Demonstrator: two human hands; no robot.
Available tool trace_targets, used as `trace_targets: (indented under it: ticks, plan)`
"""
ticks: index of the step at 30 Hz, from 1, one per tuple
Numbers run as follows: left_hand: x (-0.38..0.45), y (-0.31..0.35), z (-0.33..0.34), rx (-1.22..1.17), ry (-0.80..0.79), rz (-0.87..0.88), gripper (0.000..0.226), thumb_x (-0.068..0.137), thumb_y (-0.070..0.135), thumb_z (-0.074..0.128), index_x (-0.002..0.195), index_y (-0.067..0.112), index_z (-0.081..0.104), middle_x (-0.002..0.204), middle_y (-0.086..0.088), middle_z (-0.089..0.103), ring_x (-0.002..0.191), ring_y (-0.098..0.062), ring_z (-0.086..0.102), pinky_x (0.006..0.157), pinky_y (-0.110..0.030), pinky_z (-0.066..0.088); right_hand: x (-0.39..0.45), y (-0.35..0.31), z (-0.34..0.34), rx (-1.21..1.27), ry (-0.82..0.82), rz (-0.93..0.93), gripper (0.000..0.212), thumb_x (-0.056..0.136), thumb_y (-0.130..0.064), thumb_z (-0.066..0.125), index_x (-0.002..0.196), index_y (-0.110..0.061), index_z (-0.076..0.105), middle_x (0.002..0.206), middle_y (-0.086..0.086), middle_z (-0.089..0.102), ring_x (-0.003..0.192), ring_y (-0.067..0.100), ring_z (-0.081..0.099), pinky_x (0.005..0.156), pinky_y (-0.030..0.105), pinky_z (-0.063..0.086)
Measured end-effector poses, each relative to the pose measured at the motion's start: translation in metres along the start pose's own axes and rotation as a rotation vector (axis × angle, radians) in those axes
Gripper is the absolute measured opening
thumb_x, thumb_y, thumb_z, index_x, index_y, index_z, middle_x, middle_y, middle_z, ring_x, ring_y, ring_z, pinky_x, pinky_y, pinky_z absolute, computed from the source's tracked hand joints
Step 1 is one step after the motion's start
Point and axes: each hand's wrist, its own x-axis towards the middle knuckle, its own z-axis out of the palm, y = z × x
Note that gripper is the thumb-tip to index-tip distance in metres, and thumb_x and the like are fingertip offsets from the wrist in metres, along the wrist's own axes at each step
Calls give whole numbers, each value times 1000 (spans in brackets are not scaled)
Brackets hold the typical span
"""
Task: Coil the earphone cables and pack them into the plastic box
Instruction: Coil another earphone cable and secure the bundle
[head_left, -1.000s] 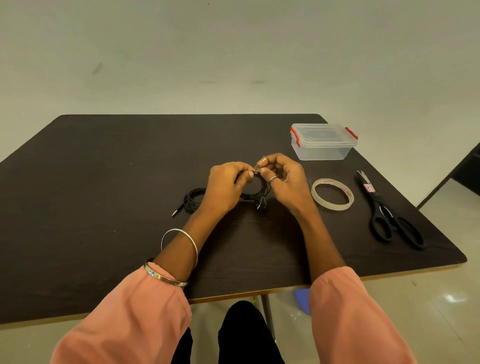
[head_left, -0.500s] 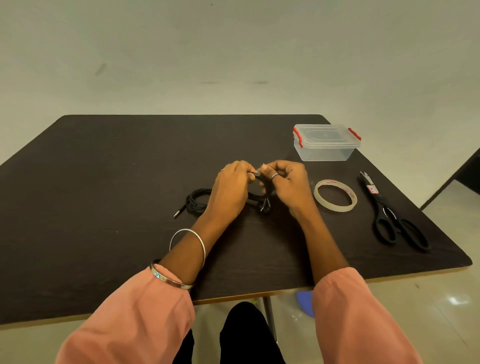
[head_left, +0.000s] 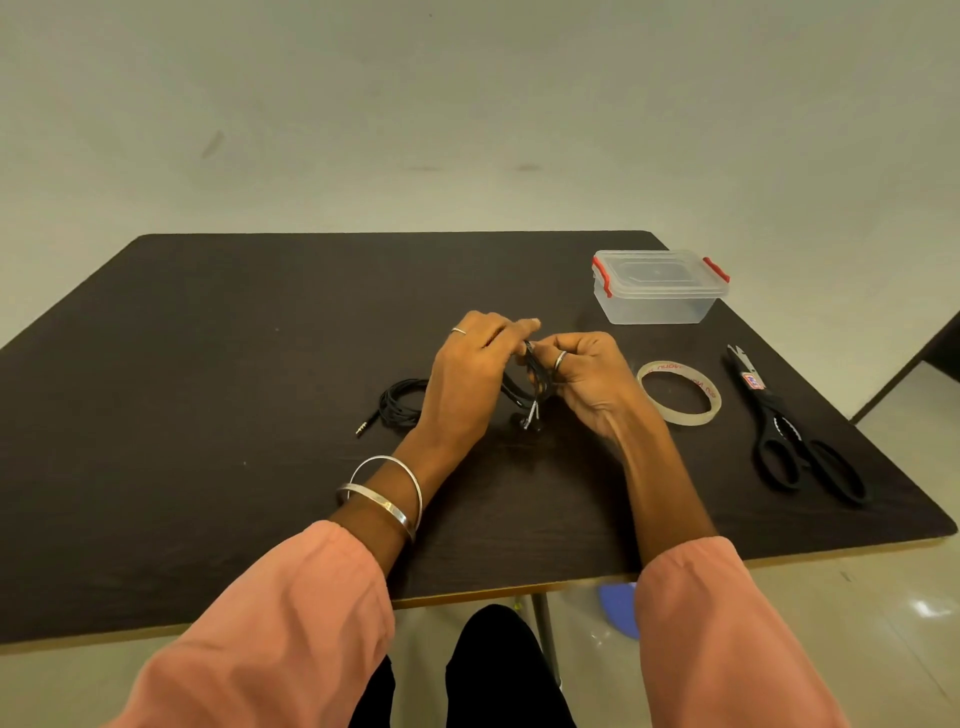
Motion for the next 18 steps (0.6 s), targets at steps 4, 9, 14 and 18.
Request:
trace_targets:
  ticks: [4, 9, 14, 18]
  plan:
    - [0, -3, 1, 37, -13, 24, 16, 84, 2, 61, 95, 7, 71, 81, -7, 63, 76, -22, 57, 61, -30, 50, 1, 1, -1, 57, -7, 28, 16, 91, -4, 57, 83, 0, 71, 73, 7, 72, 63, 16, 62, 55, 25, 53]
    - [0, -3, 2, 22, -42, -29, 12, 84, -2, 60, 87, 7, 67, 80, -6, 62, 71, -20, 54, 59, -33, 48, 2, 1, 0, 76, 20, 68, 17, 90, -3, 58, 81, 1, 72, 70, 8, 72, 57, 14, 61, 53, 26, 51]
    - [0, -1, -1, 68, -46, -100, 16, 91, 12, 50, 86, 10, 65, 81, -3, 63, 69, -20, 56, 56, -36, 46, 3, 1, 3, 70, 83, 60, 17, 91, -2, 57, 84, -1, 73, 75, 13, 70, 58, 14, 63, 57, 27, 52]
    - [0, 2, -1, 100, -66, -136, 20, 92, 20, 47, 87, 13, 64, 82, -1, 63, 69, -18, 57, 57, -30, 38, 5, 0, 2, 23, 135, 54, 21, 91, -6, 60, 111, -3, 64, 82, 11, 69, 61, 12, 65, 63, 31, 53]
